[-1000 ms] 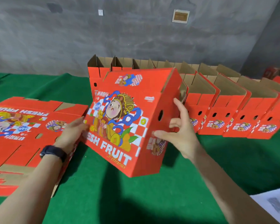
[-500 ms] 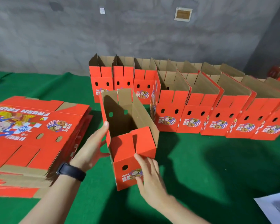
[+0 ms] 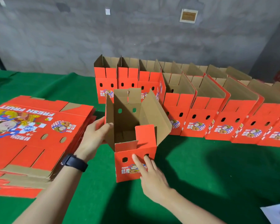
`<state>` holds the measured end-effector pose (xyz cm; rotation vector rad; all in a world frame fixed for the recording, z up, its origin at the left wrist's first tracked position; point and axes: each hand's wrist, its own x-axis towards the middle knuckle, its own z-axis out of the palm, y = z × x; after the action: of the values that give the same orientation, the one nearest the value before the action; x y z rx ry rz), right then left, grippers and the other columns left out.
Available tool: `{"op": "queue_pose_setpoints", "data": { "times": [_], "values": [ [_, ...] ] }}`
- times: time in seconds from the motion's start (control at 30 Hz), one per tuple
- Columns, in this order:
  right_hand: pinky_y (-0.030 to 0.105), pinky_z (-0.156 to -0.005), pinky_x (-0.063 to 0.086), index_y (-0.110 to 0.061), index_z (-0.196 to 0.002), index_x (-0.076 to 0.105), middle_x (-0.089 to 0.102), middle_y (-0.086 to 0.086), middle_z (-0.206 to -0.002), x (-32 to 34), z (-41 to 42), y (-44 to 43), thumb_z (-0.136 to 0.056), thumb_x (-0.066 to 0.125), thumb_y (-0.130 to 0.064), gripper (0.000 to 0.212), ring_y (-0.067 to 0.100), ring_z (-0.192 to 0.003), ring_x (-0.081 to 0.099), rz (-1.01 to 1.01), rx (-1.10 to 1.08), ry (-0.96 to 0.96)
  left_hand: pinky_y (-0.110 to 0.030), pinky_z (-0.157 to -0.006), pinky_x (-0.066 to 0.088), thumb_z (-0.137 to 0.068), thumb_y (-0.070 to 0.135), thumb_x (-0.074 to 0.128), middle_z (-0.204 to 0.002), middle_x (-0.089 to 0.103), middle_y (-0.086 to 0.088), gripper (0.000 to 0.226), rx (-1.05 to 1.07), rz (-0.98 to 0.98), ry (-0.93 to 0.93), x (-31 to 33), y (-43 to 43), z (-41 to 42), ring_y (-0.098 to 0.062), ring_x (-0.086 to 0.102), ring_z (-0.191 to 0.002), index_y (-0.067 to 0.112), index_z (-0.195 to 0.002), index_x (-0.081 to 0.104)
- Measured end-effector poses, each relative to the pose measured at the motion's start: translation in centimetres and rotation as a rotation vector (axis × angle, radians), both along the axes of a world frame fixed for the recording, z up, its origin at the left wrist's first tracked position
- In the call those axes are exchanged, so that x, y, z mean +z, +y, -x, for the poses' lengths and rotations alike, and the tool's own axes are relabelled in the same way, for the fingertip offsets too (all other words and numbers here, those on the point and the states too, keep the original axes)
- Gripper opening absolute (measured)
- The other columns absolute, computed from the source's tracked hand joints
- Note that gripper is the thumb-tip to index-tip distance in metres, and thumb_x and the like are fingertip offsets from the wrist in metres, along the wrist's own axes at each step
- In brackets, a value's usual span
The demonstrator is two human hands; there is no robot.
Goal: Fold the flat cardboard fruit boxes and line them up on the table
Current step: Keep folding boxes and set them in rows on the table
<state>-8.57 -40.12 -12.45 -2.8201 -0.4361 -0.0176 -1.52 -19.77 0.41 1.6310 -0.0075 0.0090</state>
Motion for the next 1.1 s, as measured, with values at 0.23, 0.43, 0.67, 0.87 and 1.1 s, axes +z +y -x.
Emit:
{"op": "queue_pose_setpoints", "data": {
  "times": [0.23,0.43,0.67,0.87,1.1],
  "values": [
    [0.045,-0.111,0.028,-0.041,-0.139,-0.035,0.012,0.012,-0.155,2.1,-6.0,1.1,-0.087,0.061,-0.021,0.112,0.033,-0.135,0.026,0.236,-0.046,-0.026,-0.023,-0.092,0.037,-0.091,0.014,0.06,-0.117,0.056,-0.009,0.051,0.126,-0.603,-0.437,0.1,-1.6,-3.0,-0.02,0.055,-0.103,0.025,-0.138,0.048],
    [0.049,-0.108,0.032,-0.032,-0.143,-0.033,0.013,0.017,-0.156,3.9,-11.6,0.8,-0.086,0.061,-0.015,0.111,0.038,-0.133,0.031,0.39,-0.143,0.049,-0.014,-0.102,0.024,-0.089,-0.003,0.049,-0.143,0.034,-0.016,0.069,-0.067,-0.642,-0.366,0.6,-3.5,-5.9,-0.026,0.041,-0.129,0.021,-0.15,0.025],
    [0.044,-0.104,0.035,-0.026,-0.142,-0.034,0.012,0.019,-0.156,4.2,-16.8,-1.5,-0.088,0.059,-0.014,0.109,0.042,-0.13,0.036,0.473,-0.313,0.101,-0.019,-0.113,0.017,-0.091,0.007,0.051,-0.161,0.002,0.001,0.066,-0.372,-0.867,-0.225,0.4,-5.4,-11.7,-0.011,0.018,-0.145,0.01,-0.15,0.022],
    [0.051,-0.108,0.032,-0.026,-0.141,-0.036,0.016,0.018,-0.156,4.1,-20.1,-3.7,-0.087,0.059,-0.013,0.11,0.04,-0.134,0.031,0.511,-0.342,0.08,-0.036,-0.103,0.042,-0.089,-0.003,0.049,-0.158,-0.02,-0.002,0.086,-0.443,-0.962,-0.222,1.1,-7.2,-16.0,-0.022,0.038,-0.137,0.034,-0.152,0.003],
    [0.046,-0.102,0.039,-0.029,-0.145,-0.03,0.027,0.015,-0.146,4.2,-23.1,-4.3,-0.082,0.066,-0.016,0.116,0.037,-0.128,0.035,0.499,-0.358,0.1,-0.026,-0.099,0.041,-0.086,-0.008,0.049,-0.16,-0.009,0.002,0.084,-0.407,-0.911,-0.182,2.1,-9.5,-19.4,-0.02,0.026,-0.143,0.024,-0.153,0.009]
  ]
}}
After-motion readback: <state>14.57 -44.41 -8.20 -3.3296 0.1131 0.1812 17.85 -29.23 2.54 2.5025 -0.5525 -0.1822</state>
